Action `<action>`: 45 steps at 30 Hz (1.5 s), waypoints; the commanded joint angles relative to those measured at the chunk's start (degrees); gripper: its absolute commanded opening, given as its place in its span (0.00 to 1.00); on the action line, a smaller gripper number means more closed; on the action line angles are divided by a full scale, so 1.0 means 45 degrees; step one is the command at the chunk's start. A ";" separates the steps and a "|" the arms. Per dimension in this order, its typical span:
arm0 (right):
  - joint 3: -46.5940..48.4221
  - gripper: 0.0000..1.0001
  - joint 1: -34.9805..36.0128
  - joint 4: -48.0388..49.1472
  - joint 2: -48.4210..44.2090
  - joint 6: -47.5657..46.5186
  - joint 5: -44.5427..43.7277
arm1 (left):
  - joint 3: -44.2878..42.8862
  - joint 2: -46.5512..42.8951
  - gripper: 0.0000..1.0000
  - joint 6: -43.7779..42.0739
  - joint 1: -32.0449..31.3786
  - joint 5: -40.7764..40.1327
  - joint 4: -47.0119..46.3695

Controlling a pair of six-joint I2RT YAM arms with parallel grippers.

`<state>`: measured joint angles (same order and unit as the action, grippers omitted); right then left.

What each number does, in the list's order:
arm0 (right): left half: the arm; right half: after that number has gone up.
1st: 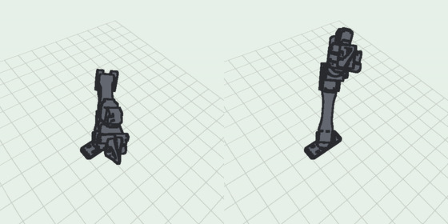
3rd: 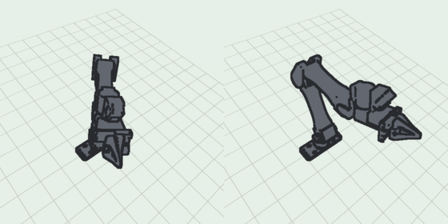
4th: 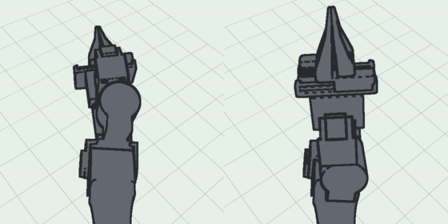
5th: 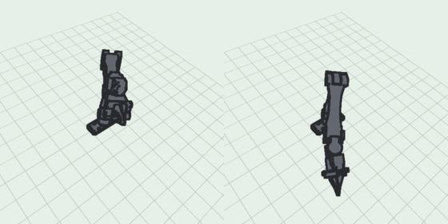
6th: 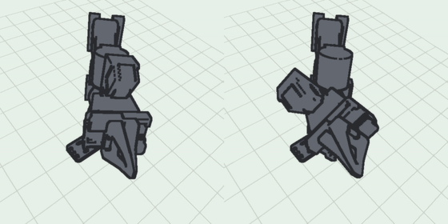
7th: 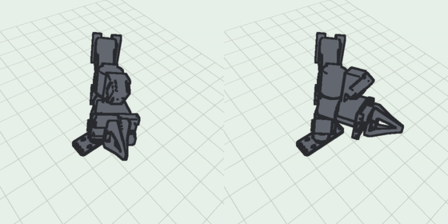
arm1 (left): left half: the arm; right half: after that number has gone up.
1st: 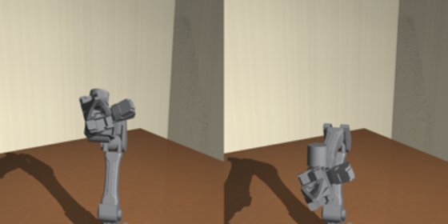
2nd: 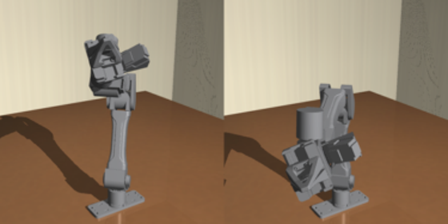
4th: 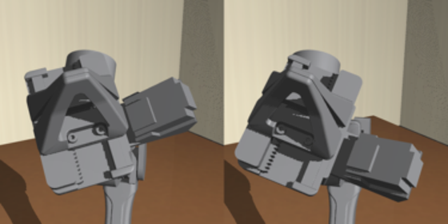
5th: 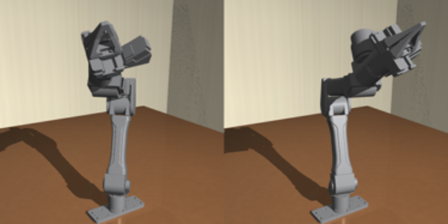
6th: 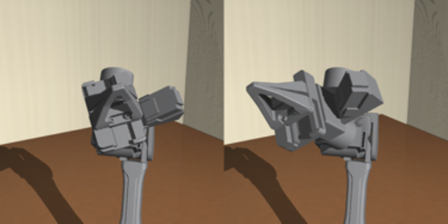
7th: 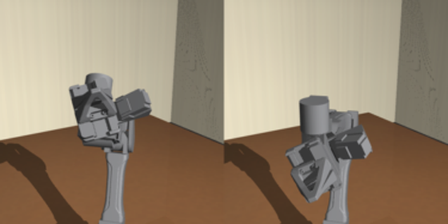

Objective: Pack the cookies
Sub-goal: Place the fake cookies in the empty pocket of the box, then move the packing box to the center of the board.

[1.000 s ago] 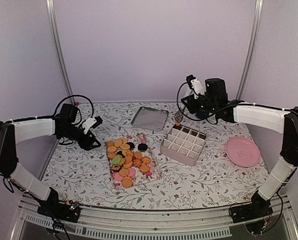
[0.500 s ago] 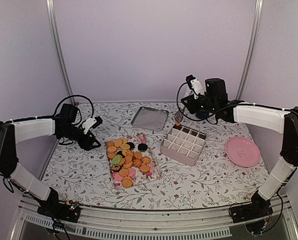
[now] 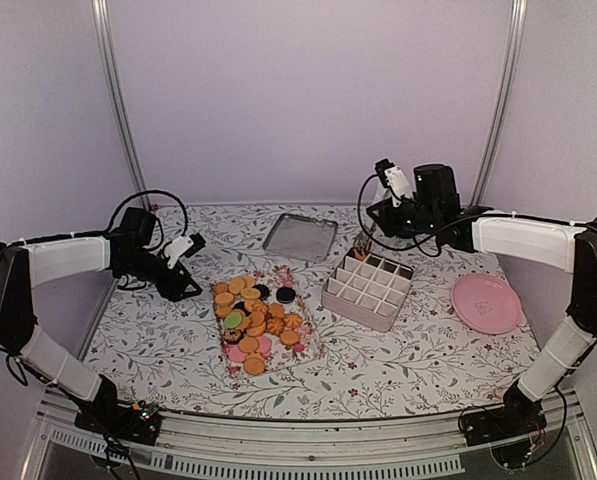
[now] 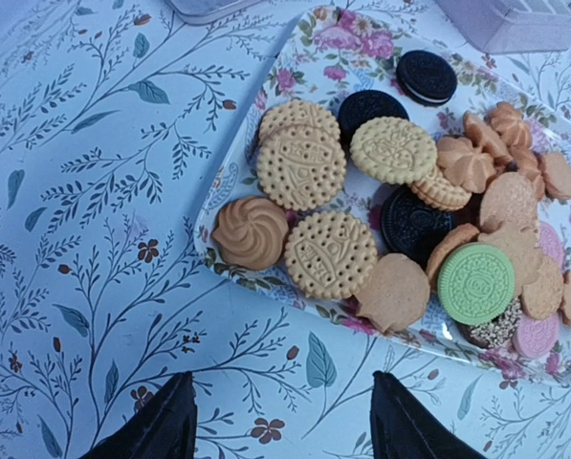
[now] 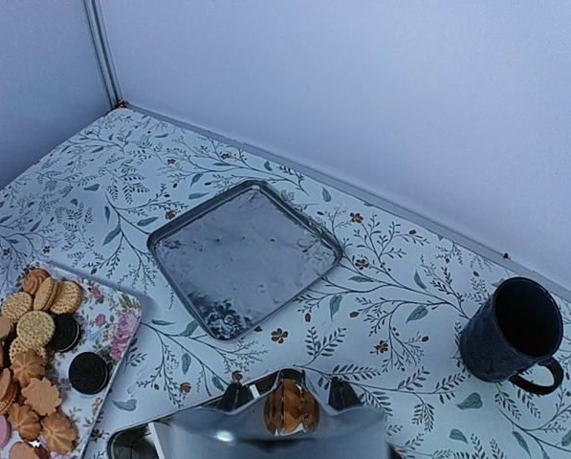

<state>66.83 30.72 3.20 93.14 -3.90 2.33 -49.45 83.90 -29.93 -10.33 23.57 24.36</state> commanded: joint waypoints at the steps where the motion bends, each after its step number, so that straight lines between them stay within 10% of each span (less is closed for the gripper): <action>1: -0.0143 0.25 -0.0049 0.0321 -0.0694 0.0005 0.0204 | -0.0320 -0.0050 0.63 0.0067 0.0107 0.0245 0.0078; 16: 0.0059 0.44 -0.0047 0.0685 -0.0158 0.0141 0.0262 | -0.0339 -0.0115 0.64 0.0128 0.0106 0.0126 0.0075; 45: -0.1763 0.30 -0.2031 0.1813 -0.1523 0.0478 -0.1642 | -0.0342 -0.0123 0.64 0.0211 0.0088 0.0382 0.0095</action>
<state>59.13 22.28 6.57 85.97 -2.35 -2.15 -49.71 83.90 -29.69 -10.33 23.97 24.47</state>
